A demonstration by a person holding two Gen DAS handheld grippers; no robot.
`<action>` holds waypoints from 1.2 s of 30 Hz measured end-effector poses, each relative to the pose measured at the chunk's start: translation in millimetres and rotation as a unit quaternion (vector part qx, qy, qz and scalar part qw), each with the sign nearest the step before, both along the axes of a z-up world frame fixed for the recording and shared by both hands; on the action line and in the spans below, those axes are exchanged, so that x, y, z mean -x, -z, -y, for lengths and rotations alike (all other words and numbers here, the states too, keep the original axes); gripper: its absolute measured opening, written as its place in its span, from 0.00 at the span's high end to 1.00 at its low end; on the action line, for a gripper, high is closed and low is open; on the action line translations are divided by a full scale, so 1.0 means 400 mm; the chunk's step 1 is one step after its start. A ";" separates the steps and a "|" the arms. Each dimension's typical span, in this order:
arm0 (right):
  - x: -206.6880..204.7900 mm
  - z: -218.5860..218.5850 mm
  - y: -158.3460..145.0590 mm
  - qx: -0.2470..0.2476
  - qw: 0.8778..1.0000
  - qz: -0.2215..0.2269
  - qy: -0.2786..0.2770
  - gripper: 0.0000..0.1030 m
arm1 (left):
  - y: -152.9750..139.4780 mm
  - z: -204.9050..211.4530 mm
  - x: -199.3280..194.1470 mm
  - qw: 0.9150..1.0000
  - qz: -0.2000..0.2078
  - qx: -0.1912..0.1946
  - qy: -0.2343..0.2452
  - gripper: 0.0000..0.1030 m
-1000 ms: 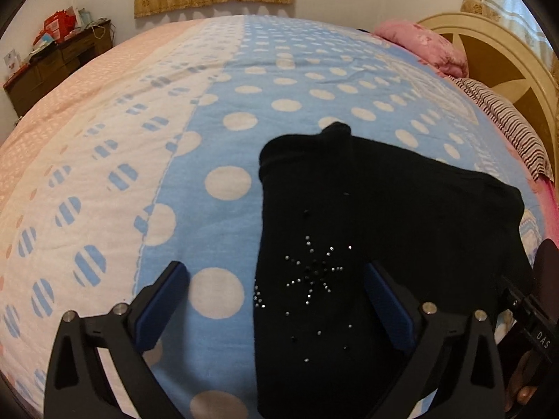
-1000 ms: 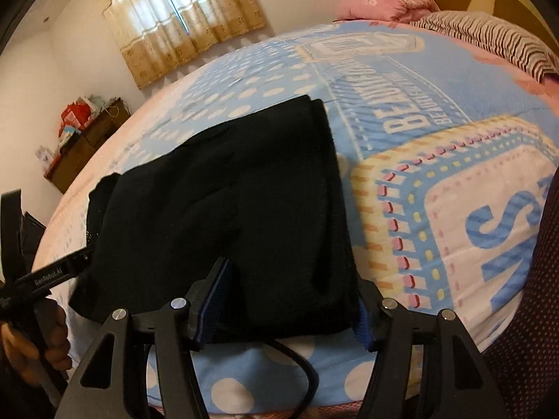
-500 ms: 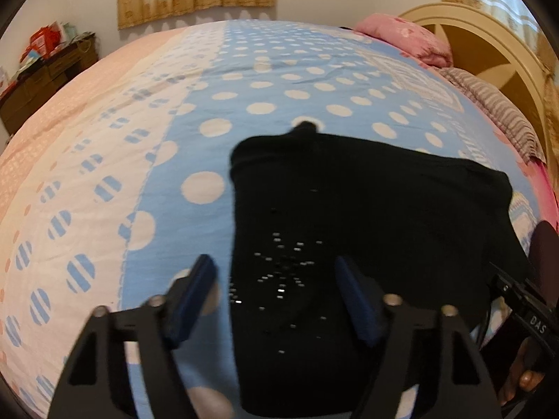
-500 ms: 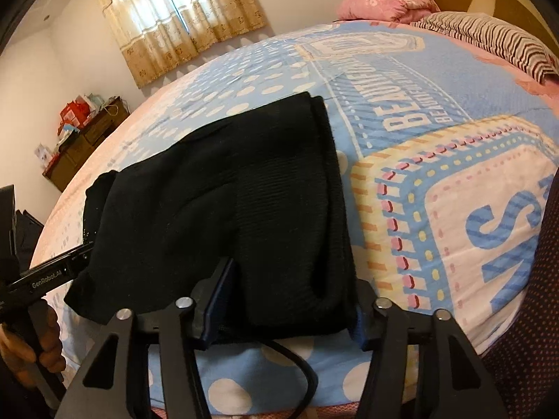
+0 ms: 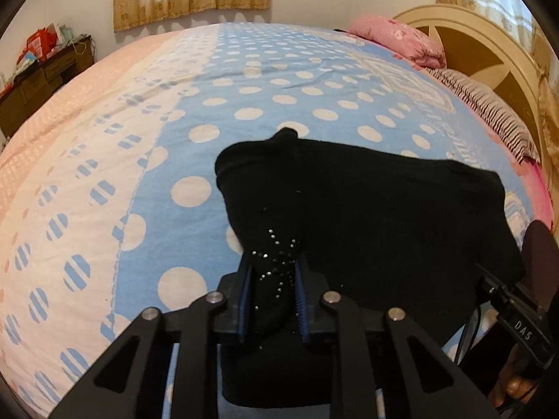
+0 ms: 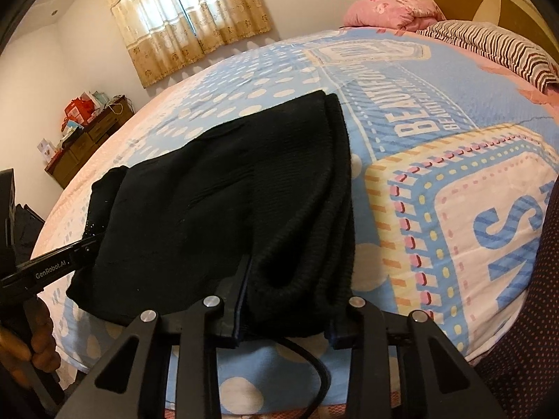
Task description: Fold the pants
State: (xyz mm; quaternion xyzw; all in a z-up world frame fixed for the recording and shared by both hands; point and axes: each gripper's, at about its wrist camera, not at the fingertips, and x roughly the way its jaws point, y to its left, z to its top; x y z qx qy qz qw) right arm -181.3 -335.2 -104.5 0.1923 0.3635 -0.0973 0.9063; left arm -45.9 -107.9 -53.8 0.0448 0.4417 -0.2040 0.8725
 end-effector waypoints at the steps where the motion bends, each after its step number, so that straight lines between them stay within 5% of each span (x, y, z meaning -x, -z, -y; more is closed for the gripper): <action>1: 0.001 0.000 -0.001 0.001 1.000 0.001 -0.001 0.67 | -0.001 -0.004 0.000 1.000 -0.001 0.007 -0.002 0.80; 10: -0.006 -0.062 -0.113 0.055 0.997 0.029 -0.037 0.73 | -0.063 -0.054 -0.012 0.999 0.010 0.052 -0.011 0.83; 14: -0.053 -0.125 -0.184 0.058 0.993 0.058 -0.086 0.73 | -0.116 -0.116 -0.026 0.997 0.050 0.044 -0.044 0.83; 20: -0.192 -0.265 -0.253 0.070 0.977 0.097 -0.175 0.73 | -0.203 -0.306 -0.101 0.987 0.090 0.052 -0.121 0.83; 25: -0.379 -0.391 -0.286 0.071 0.959 0.131 -0.242 0.73 | -0.251 -0.468 -0.186 0.972 0.127 0.020 -0.195 0.83; 30: -0.567 -0.520 -0.237 0.091 0.943 0.129 -0.292 0.73 | -0.221 -0.569 -0.281 0.959 0.134 -0.027 -0.249 0.82; 35: -0.728 -0.604 -0.100 0.114 0.938 0.064 -0.320 0.72 | -0.077 -0.637 -0.383 0.954 0.058 -0.040 -0.293 0.80; 36: -0.754 -0.613 -0.067 0.126 0.938 0.042 -0.320 0.71 | -0.043 -0.654 -0.395 0.951 0.038 -0.043 -0.305 0.74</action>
